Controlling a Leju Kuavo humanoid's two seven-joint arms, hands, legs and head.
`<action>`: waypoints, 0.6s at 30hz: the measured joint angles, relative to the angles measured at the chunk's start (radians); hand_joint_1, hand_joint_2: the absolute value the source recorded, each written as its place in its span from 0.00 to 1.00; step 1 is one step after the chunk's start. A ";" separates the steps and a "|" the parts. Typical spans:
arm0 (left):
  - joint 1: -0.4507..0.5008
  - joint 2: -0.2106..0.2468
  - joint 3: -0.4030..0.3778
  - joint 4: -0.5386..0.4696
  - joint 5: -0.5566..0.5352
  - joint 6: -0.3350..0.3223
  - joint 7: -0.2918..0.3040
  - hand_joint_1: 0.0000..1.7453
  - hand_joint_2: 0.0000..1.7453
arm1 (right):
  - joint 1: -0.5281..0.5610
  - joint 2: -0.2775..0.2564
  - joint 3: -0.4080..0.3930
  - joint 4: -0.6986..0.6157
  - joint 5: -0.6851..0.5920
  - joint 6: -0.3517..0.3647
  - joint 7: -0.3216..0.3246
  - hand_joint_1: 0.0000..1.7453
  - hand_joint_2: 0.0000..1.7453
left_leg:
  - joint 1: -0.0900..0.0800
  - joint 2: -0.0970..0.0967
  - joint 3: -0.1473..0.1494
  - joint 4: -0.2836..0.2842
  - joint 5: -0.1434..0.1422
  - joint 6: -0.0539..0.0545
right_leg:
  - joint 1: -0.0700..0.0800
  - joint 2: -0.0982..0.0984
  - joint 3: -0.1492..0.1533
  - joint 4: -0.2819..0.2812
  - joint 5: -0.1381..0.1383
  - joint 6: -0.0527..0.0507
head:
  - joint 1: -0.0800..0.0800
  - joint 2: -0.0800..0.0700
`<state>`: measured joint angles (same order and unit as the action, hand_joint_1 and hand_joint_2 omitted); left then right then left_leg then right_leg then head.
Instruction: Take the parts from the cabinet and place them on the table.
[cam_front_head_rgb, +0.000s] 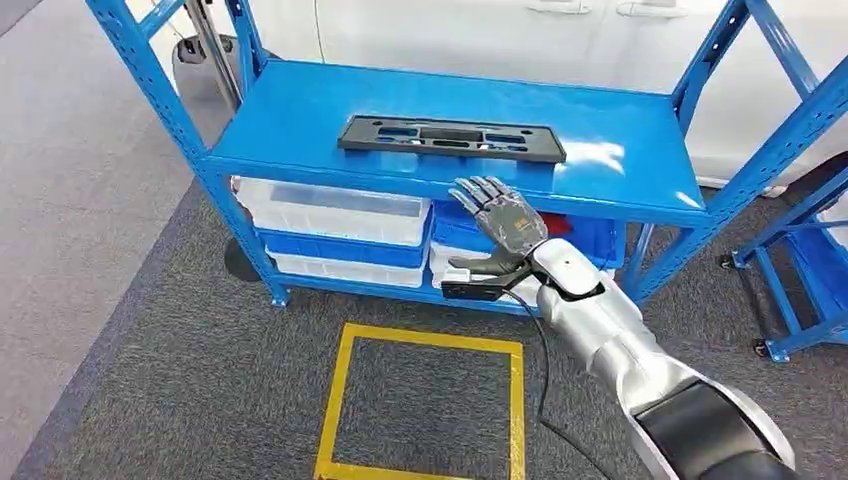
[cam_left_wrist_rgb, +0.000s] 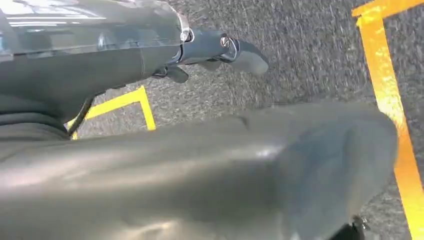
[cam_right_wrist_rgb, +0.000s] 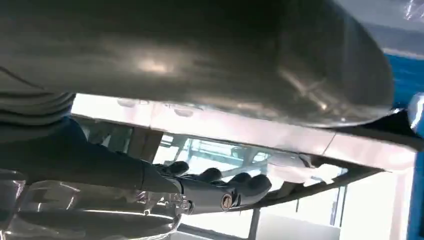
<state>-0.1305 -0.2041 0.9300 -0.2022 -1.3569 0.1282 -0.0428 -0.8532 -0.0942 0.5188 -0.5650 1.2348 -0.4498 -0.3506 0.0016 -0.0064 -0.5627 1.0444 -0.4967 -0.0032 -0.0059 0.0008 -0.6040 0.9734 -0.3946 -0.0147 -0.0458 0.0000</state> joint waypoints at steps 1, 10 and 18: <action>0.000 0.000 0.000 0.000 0.000 -0.002 0.001 0.00 0.00 | -0.002 0.000 0.000 0.000 0.001 0.001 -0.001 0.00 0.00 | 0.002 0.000 -0.039 0.076 -0.032 -0.005 | 0.000 0.000 0.005 0.000 -0.005 -0.004 | 0.000 0.000; 0.001 0.001 0.000 0.000 0.002 -0.003 0.005 0.00 0.00 | -0.001 0.001 0.002 0.000 0.003 0.003 -0.003 0.00 0.00 | 0.007 0.002 -0.064 -0.032 0.099 -0.004 | 0.005 0.003 0.057 0.029 -0.076 0.018 | 0.000 0.000; -0.003 0.002 0.000 0.000 0.006 -0.002 0.006 0.00 0.00 | 0.001 0.003 0.005 0.000 0.003 0.001 -0.005 0.00 0.00 | 0.011 -0.001 -0.038 -0.041 0.077 0.038 | -0.003 0.001 -0.089 0.288 -0.184 0.056 | 0.000 0.000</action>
<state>-0.1336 -0.2026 0.9297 -0.2018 -1.3512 0.1259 -0.0370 -0.8520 -0.0912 0.5234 -0.5653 1.2375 -0.4490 -0.3555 0.0124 -0.0072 -0.6010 1.0034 -0.4197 0.0350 -0.0093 0.0016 -0.6931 1.2619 -0.5789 0.0414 -0.0454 0.0000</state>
